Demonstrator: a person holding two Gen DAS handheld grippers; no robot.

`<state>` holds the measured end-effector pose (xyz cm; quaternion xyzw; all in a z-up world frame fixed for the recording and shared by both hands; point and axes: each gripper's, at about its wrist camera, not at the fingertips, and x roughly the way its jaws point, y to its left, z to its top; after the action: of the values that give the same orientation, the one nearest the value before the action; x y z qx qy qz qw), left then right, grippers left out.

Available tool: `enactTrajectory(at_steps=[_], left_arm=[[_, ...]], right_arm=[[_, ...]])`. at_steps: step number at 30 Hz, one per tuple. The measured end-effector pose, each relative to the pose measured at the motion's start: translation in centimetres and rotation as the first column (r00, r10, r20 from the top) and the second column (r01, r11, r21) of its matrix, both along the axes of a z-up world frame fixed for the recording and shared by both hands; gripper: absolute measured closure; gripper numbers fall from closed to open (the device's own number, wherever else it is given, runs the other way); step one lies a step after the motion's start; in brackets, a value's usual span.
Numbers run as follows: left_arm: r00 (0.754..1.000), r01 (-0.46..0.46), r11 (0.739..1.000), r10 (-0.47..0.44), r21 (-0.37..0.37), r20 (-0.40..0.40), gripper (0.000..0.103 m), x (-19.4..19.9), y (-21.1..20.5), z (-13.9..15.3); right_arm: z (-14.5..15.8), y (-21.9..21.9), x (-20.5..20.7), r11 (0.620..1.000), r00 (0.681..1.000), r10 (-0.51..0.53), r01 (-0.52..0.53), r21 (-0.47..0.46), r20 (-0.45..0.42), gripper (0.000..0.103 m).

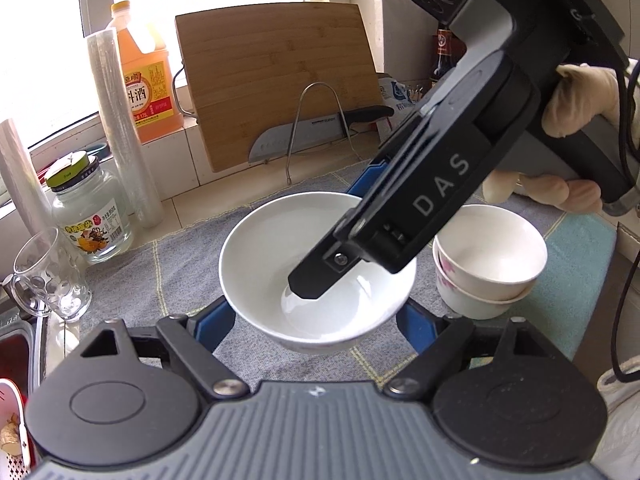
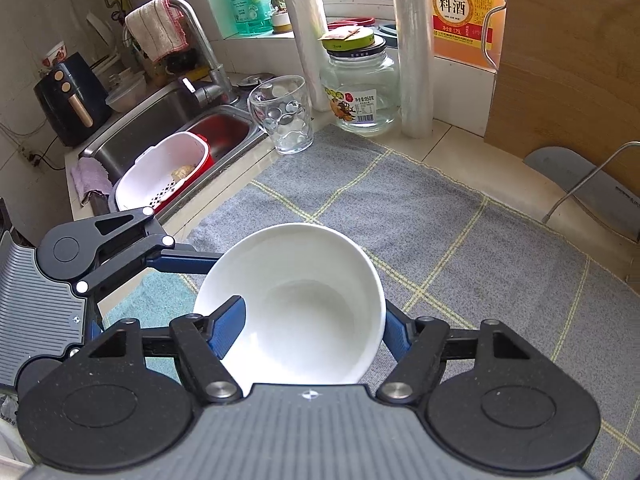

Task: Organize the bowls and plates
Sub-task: 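Lift the floral bowl with the right tool and carry it over the nested bowls, then lower the floral bowl onto the nested bowls and open the right tool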

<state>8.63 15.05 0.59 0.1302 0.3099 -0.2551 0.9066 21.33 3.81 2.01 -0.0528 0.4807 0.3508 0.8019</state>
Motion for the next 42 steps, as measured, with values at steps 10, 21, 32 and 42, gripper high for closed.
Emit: enactTrajectory(at_steps=[10, 21, 32, 42], left_arm=[[0.997, 0.077, 0.997, -0.077, -0.005, 0.019, 0.016, -1.3, -3.4, 0.9], [0.983, 0.181, 0.983, -0.18, -0.016, 0.037, 0.016, -1.5, -8.1, 1.2], [0.971, 0.237, 0.971, -0.237, -0.026, 0.01, 0.016, -0.7, -11.4, 0.3], [0.969, 0.241, 0.97, -0.242, -0.03, -0.039, 0.016, -0.3, -12.3, -0.5]], right_arm=[[1.1, -4.3, -2.6, 0.997, 0.997, -0.072, 0.072, 0.0, 0.025, 0.027], [1.9, -9.7, -4.6, 0.984, 0.983, -0.177, 0.178, -0.006, 0.05, 0.027], [0.9, -14.0, -5.4, 0.964, 0.964, -0.263, 0.264, -0.011, 0.031, 0.026], [-0.6, -15.1, -5.6, 0.96, 0.96, -0.281, 0.281, -0.017, -0.004, 0.026]])
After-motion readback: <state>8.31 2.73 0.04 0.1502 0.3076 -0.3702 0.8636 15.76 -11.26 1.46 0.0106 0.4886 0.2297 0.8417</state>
